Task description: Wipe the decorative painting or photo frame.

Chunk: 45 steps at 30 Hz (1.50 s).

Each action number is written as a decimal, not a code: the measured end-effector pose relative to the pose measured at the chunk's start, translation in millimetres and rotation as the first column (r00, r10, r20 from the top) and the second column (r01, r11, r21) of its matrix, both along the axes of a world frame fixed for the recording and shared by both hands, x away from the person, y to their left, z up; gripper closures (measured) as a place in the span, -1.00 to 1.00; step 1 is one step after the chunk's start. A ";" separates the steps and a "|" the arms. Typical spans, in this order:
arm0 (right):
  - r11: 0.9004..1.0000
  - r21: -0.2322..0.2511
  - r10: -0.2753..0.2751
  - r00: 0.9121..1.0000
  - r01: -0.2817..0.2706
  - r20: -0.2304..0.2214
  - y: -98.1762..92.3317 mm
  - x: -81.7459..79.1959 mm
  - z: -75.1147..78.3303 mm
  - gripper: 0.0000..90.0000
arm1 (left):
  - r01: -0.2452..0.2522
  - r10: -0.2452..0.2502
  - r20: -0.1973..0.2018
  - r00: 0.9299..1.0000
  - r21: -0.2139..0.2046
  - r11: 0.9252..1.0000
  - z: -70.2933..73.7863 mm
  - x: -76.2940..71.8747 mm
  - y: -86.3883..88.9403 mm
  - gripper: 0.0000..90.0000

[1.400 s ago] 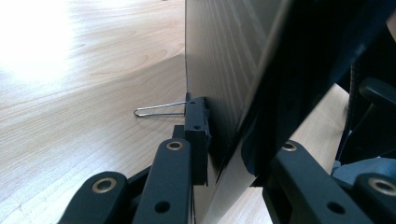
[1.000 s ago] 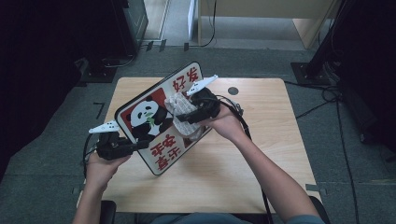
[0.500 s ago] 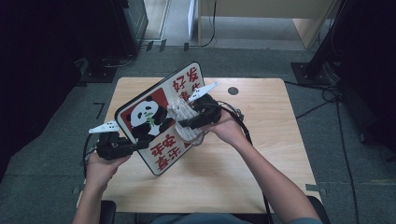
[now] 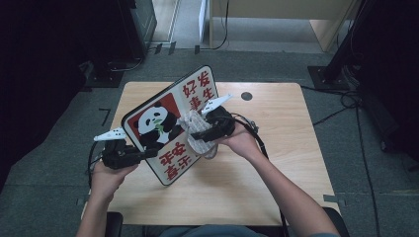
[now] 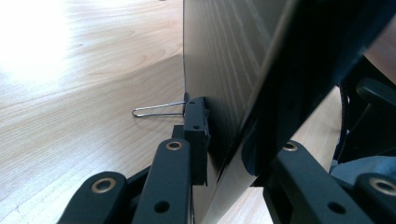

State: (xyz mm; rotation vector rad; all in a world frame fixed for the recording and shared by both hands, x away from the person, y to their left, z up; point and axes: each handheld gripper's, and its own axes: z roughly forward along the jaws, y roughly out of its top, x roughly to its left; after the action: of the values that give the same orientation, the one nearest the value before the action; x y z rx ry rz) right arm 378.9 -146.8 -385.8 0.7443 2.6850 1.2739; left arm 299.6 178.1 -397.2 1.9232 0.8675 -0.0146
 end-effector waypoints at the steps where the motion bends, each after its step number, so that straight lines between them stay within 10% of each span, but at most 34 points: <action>1: 1.000 0.000 0.000 1.000 0.000 0.000 0.0 0.0 0.0 -0.06 | 0.000 0.000 0.000 1.000 0.000 1.000 0.0 0.0 0.0 0.71; 45: 0.998 -0.065 -0.009 0.994 0.001 -0.112 -9.9 -12.5 -78.3 -0.05 | 0.004 -0.004 -0.002 1.000 -0.004 1.000 -0.2 -0.9 -0.1 0.70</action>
State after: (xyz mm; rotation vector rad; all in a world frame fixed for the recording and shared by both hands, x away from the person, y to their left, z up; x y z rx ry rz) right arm 366.3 -156.7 -464.1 0.8381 2.7954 1.1714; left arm 298.8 178.0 -397.4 1.9211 0.8647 -0.0212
